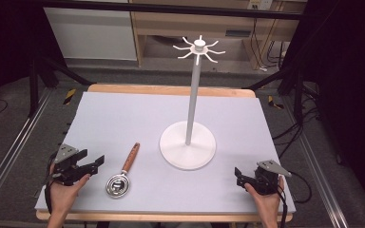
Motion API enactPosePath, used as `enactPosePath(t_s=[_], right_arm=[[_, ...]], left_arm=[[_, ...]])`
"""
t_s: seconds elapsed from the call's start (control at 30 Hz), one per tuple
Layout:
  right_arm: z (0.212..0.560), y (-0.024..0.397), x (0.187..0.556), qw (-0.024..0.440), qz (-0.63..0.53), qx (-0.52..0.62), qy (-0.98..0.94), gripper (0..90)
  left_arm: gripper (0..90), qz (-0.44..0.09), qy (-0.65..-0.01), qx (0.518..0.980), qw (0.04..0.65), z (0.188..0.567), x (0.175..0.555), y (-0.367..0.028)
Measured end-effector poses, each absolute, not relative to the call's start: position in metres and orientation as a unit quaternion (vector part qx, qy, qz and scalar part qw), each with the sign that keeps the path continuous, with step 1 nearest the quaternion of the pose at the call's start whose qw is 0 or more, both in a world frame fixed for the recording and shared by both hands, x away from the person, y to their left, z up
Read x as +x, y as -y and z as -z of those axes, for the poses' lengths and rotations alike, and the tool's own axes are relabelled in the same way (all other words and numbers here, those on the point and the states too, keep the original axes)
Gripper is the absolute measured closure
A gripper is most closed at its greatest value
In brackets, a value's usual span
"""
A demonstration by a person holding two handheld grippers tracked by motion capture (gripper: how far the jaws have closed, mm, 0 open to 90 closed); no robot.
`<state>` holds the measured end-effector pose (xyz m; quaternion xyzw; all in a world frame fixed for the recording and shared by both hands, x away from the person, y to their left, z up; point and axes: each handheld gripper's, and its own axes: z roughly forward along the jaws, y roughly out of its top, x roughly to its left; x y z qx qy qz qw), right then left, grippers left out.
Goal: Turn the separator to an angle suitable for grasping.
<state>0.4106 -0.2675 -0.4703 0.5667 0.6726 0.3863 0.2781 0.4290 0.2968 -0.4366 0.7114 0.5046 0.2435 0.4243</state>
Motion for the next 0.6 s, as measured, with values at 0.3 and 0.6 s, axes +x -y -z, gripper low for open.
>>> enactPosePath(t_s=[0.3,0.6], right_arm=[[0.47,0.27,0.407,0.284,-0.391,0.566,-0.668,8.0],[0.47,0.268,0.407,0.288,-0.395,0.559,-0.67,8.8]], left_arm=[[27.5,-0.235,-0.487,0.725,0.426,0.427,0.426,-0.287],[28.2,-0.225,-0.47,0.741,0.424,0.415,0.425,-0.277]])
